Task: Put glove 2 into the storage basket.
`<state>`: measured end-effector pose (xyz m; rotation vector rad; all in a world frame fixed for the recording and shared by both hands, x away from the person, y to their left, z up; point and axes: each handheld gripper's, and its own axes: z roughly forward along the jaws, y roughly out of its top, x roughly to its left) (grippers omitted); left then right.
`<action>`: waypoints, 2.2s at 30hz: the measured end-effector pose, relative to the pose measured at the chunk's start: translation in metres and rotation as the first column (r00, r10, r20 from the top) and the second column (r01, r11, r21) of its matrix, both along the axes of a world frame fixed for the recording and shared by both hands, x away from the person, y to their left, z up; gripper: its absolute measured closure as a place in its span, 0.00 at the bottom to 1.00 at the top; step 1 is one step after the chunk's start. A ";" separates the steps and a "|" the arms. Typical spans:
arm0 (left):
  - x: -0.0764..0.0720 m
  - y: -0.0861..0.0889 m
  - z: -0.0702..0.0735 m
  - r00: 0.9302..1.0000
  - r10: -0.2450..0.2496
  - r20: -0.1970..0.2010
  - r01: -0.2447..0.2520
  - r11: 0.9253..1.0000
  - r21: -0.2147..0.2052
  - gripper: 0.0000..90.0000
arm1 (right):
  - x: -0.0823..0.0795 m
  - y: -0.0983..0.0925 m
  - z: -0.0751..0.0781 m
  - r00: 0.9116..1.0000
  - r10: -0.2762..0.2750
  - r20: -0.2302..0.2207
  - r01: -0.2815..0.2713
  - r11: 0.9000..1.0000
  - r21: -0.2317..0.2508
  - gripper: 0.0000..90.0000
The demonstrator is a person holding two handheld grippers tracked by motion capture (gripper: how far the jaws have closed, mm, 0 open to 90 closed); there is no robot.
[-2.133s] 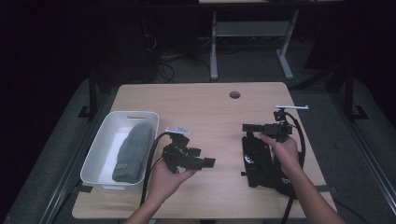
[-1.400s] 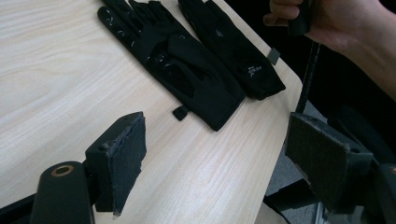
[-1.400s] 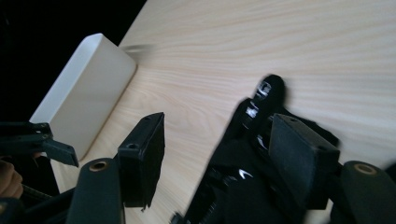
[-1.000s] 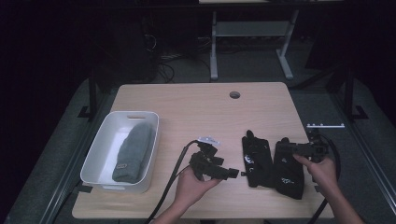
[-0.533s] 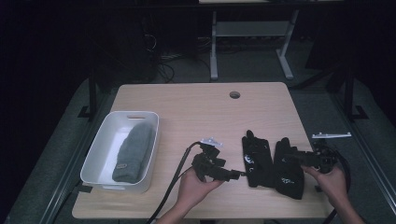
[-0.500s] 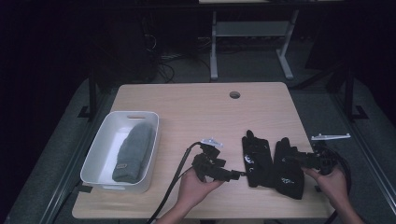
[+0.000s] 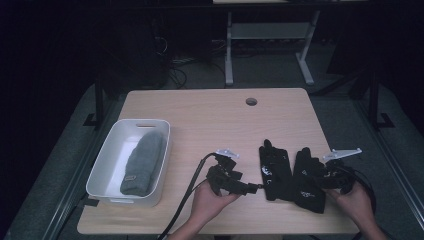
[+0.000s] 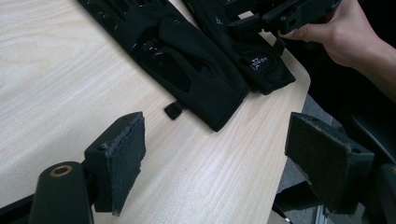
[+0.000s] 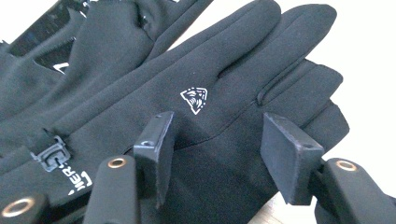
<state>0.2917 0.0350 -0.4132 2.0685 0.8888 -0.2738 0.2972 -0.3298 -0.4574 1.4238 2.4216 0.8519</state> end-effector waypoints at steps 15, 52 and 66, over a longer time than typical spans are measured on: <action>-0.001 0.003 -0.001 1.000 0.004 -0.003 -0.004 1.000 0.003 0.23 | -0.002 0.003 0.003 1.000 0.004 0.015 -0.004 1.000 -0.008 0.93; 0.000 0.016 0.010 0.999 0.022 0.024 -0.022 1.000 -0.004 0.23 | 0.010 0.054 0.083 0.988 0.115 0.098 -0.128 0.983 0.132 0.99; 0.001 0.020 0.005 1.000 0.023 0.013 -0.023 1.000 0.000 0.23 | 0.052 0.075 0.044 0.996 0.085 -0.020 -0.079 0.975 0.207 0.97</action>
